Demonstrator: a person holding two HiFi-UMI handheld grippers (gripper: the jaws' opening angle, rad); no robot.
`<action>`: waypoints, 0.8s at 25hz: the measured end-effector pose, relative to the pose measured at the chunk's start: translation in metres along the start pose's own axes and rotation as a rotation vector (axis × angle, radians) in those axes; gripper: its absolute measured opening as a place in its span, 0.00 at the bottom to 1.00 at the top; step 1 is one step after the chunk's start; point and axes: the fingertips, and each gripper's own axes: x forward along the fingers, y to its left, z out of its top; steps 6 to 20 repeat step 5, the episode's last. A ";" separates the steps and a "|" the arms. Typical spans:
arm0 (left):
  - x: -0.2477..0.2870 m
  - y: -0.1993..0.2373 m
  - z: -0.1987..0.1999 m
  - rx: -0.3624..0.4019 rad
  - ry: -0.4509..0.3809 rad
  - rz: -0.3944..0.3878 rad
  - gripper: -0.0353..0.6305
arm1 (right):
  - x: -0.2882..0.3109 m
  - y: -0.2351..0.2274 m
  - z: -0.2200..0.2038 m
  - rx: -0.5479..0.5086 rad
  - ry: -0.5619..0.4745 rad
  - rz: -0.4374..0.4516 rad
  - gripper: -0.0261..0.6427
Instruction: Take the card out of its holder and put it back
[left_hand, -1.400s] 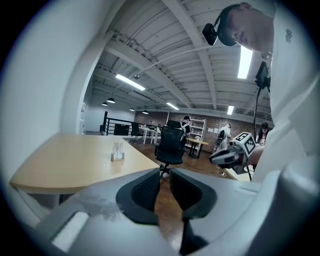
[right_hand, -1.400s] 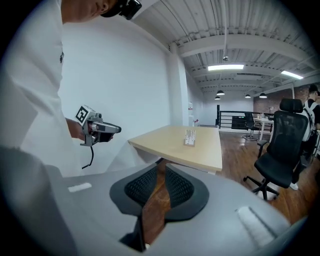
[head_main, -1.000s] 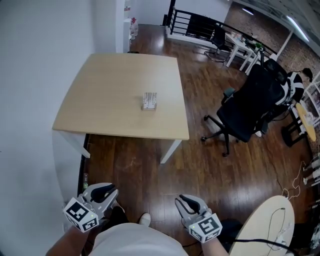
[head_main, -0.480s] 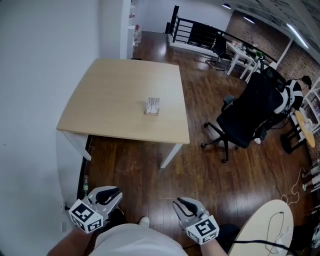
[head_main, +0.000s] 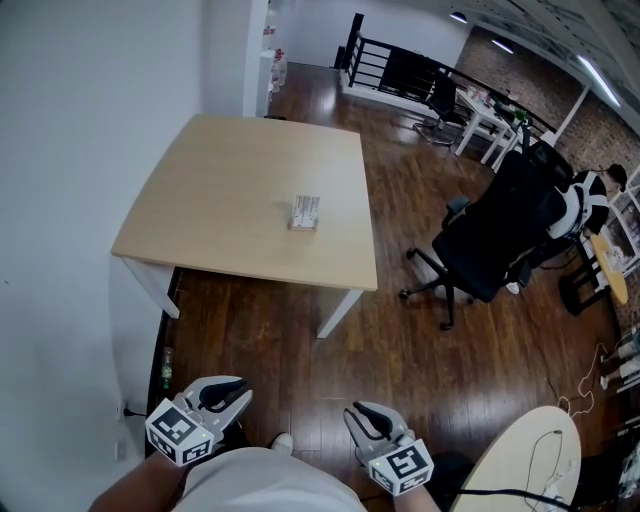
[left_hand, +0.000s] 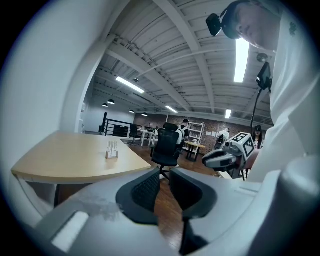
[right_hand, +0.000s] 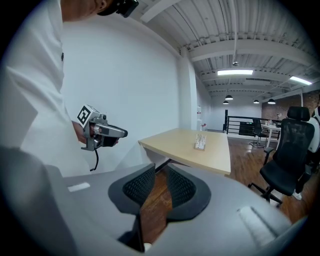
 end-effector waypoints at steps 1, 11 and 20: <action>0.002 -0.001 0.000 0.001 0.001 -0.002 0.16 | 0.000 -0.001 -0.001 0.000 0.000 0.000 0.16; 0.007 -0.004 -0.002 -0.003 0.004 -0.006 0.15 | -0.001 -0.003 -0.003 -0.003 0.007 0.003 0.15; 0.007 -0.004 -0.002 -0.003 0.004 -0.006 0.15 | -0.001 -0.003 -0.003 -0.003 0.007 0.003 0.15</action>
